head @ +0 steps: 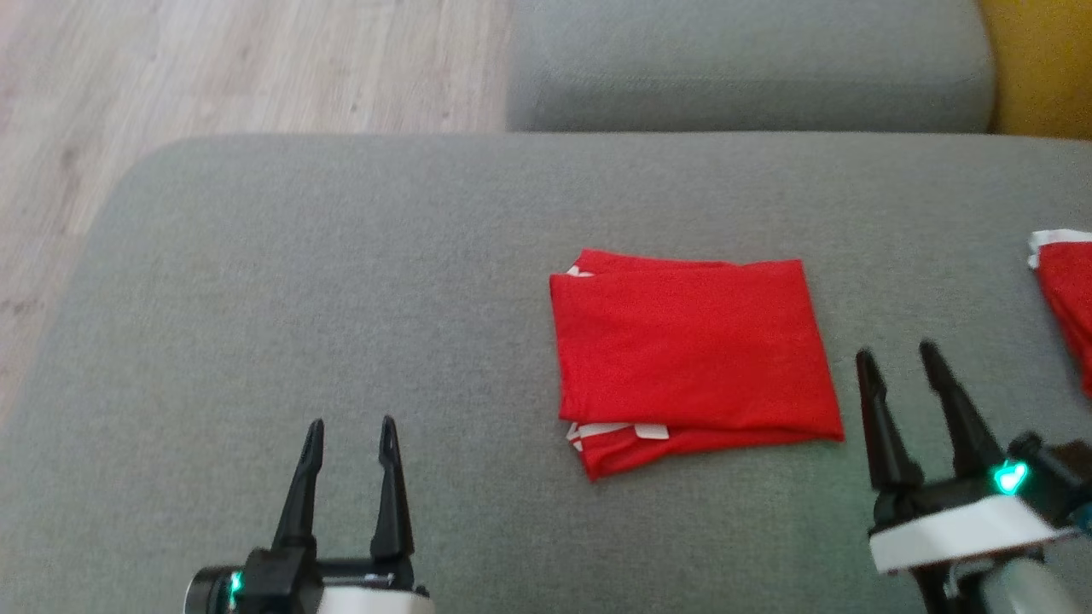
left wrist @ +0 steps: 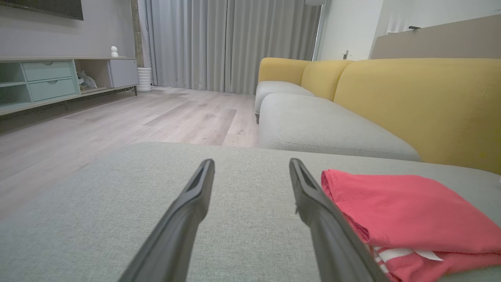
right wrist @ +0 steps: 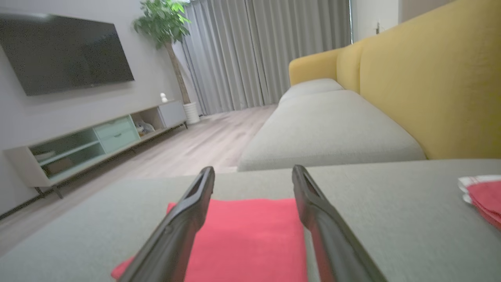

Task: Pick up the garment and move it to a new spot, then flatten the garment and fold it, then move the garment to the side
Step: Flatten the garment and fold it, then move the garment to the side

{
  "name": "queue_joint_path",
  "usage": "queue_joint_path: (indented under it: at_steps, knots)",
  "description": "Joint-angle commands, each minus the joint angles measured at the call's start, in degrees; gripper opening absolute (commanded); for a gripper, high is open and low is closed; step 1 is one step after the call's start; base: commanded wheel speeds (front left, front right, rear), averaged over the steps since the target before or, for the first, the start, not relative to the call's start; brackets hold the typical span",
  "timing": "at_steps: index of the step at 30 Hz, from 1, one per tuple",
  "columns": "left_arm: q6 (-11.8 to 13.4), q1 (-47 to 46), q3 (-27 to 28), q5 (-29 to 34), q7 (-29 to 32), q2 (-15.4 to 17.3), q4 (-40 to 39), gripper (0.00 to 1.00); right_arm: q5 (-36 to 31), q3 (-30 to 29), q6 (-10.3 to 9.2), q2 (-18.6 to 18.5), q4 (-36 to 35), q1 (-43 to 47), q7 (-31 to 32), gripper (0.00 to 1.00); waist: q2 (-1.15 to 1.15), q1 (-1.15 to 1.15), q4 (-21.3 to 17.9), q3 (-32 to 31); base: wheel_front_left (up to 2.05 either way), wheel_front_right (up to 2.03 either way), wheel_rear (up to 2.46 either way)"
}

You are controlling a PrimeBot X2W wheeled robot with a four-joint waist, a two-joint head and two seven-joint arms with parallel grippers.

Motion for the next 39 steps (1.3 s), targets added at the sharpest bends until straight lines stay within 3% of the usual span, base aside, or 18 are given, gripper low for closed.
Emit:
queue_joint_path:
  at_steps: [1, 8, 17, 39]
  knots:
    - [-0.42, -0.34, 2.49, -0.11, -0.46, -0.31, -2.63, 1.00, -1.57, 1.07, -0.04, -0.97, -0.39, -0.59, -0.95, 1.00, 0.00, 0.01, -1.26, -1.72, 0.00, 0.00, 0.00]
    - [-2.77, 4.22, 4.52, 1.33, -0.46, -0.31, -4.89, 1.00, -9.54, -1.29, -0.04, 2.80, 0.95, 3.76, -1.07, 1.00, 0.00, 0.01, -1.90, -3.81, 0.00, 0.00, 0.00]
    - [-6.21, 6.80, 5.72, 2.34, -0.46, -0.31, -5.18, 1.00, -14.01, -2.01, -0.04, 5.34, 1.51, 5.88, -1.09, 1.00, 0.00, 0.01, -2.27, -4.77, 0.00, 0.00, 0.00]
    - [-6.78, 6.58, 5.68, 2.00, -0.46, -0.31, -4.27, 1.00, -15.10, -2.92, -0.04, 6.73, 1.74, 6.17, -1.09, 1.00, 0.00, 0.01, -2.76, -4.40, 0.00, 0.00, 0.00]
